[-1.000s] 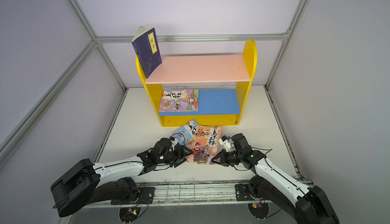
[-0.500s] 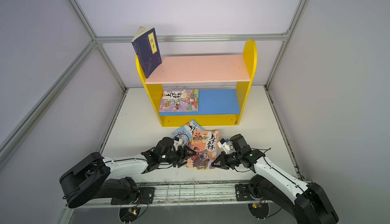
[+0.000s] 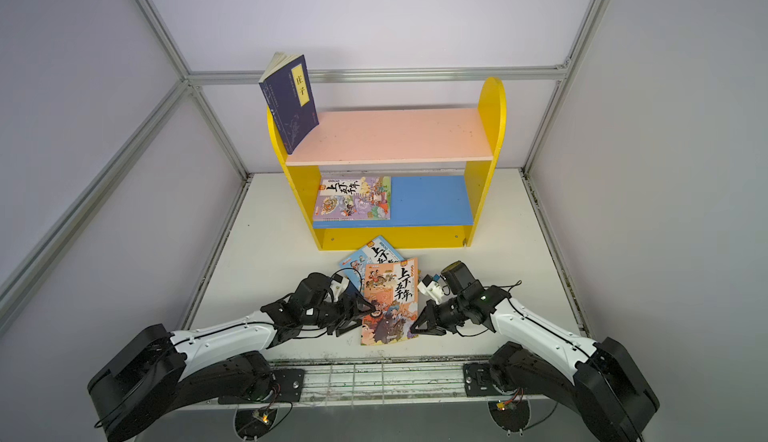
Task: Stacking books/files
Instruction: Pick up the books.
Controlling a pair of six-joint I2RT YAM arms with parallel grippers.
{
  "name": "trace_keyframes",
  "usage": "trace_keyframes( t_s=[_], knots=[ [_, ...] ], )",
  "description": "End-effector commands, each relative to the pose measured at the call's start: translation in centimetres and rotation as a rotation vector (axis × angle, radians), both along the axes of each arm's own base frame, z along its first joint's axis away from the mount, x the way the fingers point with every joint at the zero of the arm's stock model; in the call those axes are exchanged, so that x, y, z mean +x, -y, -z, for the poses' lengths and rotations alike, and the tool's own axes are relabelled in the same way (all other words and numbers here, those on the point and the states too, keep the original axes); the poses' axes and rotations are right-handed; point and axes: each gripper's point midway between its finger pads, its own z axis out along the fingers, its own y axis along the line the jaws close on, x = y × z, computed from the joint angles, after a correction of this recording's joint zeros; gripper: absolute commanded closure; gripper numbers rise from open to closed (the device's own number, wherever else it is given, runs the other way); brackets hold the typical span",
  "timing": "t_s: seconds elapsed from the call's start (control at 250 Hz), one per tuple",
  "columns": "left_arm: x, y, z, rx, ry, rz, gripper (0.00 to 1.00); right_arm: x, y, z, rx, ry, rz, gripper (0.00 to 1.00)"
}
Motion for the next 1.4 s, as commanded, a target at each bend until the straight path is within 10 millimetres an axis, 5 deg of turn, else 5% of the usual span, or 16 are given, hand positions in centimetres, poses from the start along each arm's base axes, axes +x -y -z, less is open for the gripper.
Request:
trace_keyframes(
  t_s=[0.0, 0.484, 0.68, 1.112, 1.22, 1.336, 1.396],
  knots=[
    [0.1, 0.0, -0.1, -0.015, 0.011, 0.008, 0.23, -0.1, -0.4, -0.5, 0.022, 0.015, -0.028, 1.0],
    [0.3, -0.8, 1.3, -0.025, -0.01, 0.0, 0.23, -1.4, -0.7, 1.0, -0.046, -0.004, -0.097, 1.0],
    [0.1, -0.9, 1.2, -0.039, -0.01, 0.013, 0.31, -0.8, -0.7, 1.8, -0.094, -0.013, -0.087, 1.0],
    [-0.3, -1.9, 0.5, -0.042, 0.001, 0.018, 0.7, -0.3, -1.3, 1.7, -0.107, -0.023, -0.118, 1.0],
    [-0.5, -1.6, 0.7, -0.048, -0.012, 0.033, 1.0, -0.2, -1.3, 1.7, -0.114, -0.027, -0.127, 1.0],
    [-0.6, -1.8, 0.6, -0.046, -0.018, 0.027, 1.0, 0.1, -1.2, 1.6, -0.132, -0.015, -0.121, 1.0],
    [-0.5, -2.0, 0.3, -0.032, -0.005, 0.019, 1.0, 0.5, -1.0, 1.5, -0.161, 0.003, -0.111, 0.71]
  ],
)
